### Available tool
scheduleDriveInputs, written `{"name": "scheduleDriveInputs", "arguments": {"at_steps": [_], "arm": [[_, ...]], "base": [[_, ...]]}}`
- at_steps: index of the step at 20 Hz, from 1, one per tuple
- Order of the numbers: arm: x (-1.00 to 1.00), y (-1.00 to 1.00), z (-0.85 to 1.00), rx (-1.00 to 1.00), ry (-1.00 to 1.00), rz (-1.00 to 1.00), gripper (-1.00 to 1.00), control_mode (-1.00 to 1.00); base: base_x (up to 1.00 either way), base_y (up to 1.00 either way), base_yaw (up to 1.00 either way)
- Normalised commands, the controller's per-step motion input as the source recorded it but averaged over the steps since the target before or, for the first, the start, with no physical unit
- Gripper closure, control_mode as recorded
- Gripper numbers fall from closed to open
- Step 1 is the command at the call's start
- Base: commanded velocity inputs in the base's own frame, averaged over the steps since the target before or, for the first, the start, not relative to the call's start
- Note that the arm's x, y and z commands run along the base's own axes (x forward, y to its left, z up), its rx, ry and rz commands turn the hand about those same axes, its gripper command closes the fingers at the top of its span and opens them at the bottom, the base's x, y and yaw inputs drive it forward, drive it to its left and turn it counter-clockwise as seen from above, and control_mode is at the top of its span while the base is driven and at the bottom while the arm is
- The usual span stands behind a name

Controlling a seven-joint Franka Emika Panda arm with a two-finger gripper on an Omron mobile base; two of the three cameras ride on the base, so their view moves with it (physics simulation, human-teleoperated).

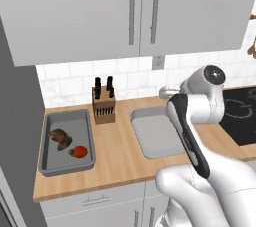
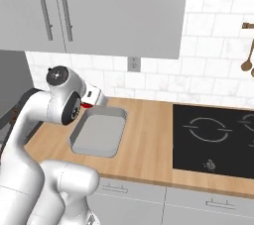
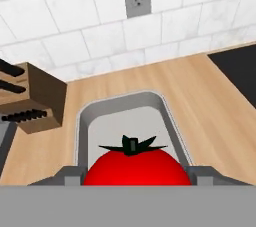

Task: Place one tomato and one steak in each tupperware on the nearby counter, to pack two identical lunches.

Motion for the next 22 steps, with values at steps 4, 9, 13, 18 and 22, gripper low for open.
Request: {"name": "scheduleDriveInputs", "arguments": {"at_steps": [4, 9, 13, 18, 22], "arm": [[0.61, 0.09, -0.84, 0.02, 0.19, 0.11, 1.00, -1.00], [0.75, 0.01, -0.67, 0.00, 0.25, 0.09, 1.00, -1.00], [0.55, 0.00, -0.63, 0.00, 0.19, 0.09, 1.00, -1.00], [0.44, 0.00, -0.62, 0.00, 0.04, 0.07, 1.00, -1.00], [0.20, 0.00, -0.50, 0.00, -0.01, 0.01, 1.00, -1.00]], "base": [[0.00, 0.00, 0.00], [0.00, 0.00, 0.00], [0.00, 0.00, 0.00], [0.00, 0.00, 0.00], [0.00, 0.00, 0.00]]}}
